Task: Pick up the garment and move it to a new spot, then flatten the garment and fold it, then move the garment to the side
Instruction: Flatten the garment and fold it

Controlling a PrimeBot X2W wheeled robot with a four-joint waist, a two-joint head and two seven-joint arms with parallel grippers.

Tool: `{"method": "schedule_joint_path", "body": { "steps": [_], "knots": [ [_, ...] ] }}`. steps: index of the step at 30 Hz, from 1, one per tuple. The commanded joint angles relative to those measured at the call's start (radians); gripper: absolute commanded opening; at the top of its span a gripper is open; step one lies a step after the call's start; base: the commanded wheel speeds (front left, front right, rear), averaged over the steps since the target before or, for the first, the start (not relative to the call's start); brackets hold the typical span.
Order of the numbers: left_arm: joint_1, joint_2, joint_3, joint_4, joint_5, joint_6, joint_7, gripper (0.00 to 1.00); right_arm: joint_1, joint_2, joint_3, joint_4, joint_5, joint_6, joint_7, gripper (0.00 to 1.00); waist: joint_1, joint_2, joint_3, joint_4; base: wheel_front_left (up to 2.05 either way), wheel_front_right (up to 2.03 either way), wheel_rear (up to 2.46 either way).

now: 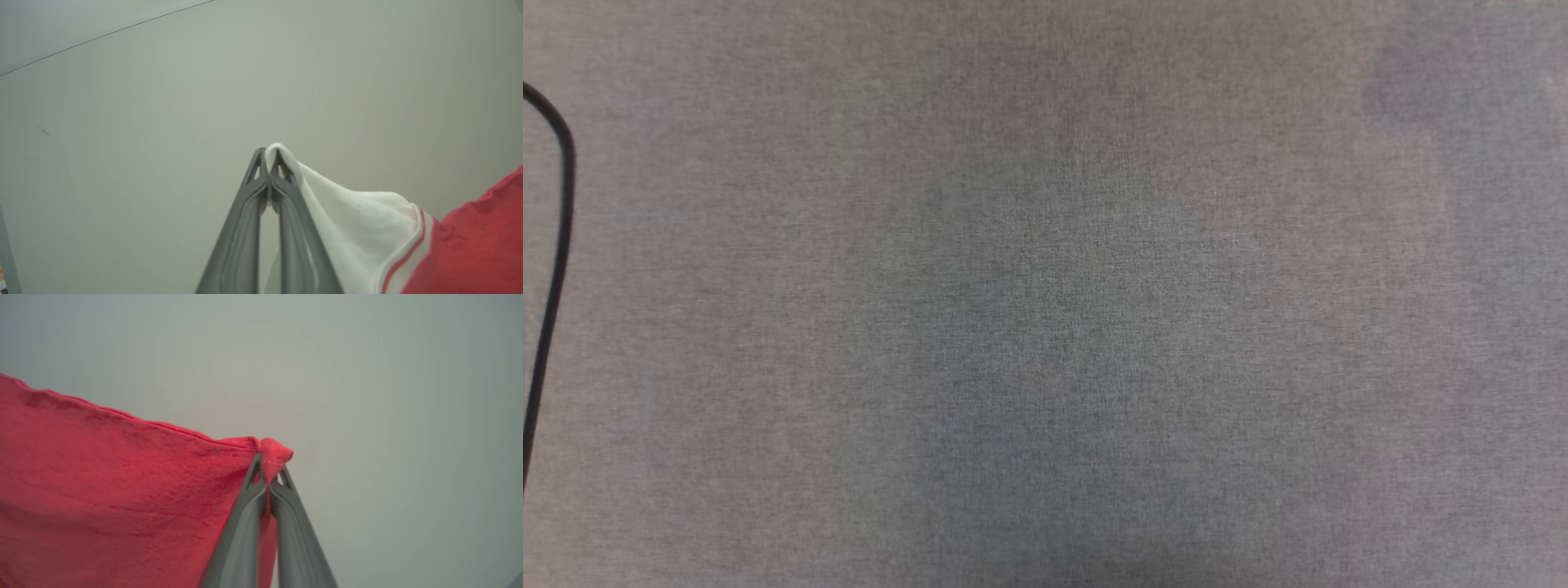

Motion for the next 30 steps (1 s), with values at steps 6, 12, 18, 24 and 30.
{"method": "schedule_joint_path", "body": {
  "steps": [6,12,18,24,30],
  "knots": [
    [-0.077,0.006,-0.025,0.103,-0.019,-0.005,-0.06,0.0,-0.087,0.033,0.054,0.072,0.013,-0.001,-0.05,0.0,-0.0002,-0.0001,0.091,-0.002,0.0,0.0,0.0],
    [-0.044,0.023,-0.043,0.149,-0.044,-0.005,-0.098,0.0,-0.049,0.027,0.144,0.094,0.063,-0.001,-0.087,0.0,-0.0002,-0.0001,0.105,0.003,0.0,0.0,0.0],
    [0.099,0.048,-0.057,0.115,-0.075,-0.005,-0.117,0.0,0.067,0.002,0.234,0.063,0.126,-0.001,-0.131,0.0,-0.0002,-0.0001,0.069,0.01,0.0,0.0,0.0],
    [0.352,0.064,-0.045,0.016,-0.107,0.005,-0.12,0.0,0.239,-0.019,0.313,0.025,0.204,-0.001,-0.166,0.0,-0.0002,-0.0001,-0.012,0.01,0.0,0.0,0.0],
    [0.685,0.082,-0.012,-0.111,-0.144,0.04,-0.121,0.0,0.434,-0.053,0.396,-0.016,0.275,-0.001,-0.196,0.0,-0.0002,-0.0001,-0.099,0.014,0.0,0.0,0.0]
  ]
}}
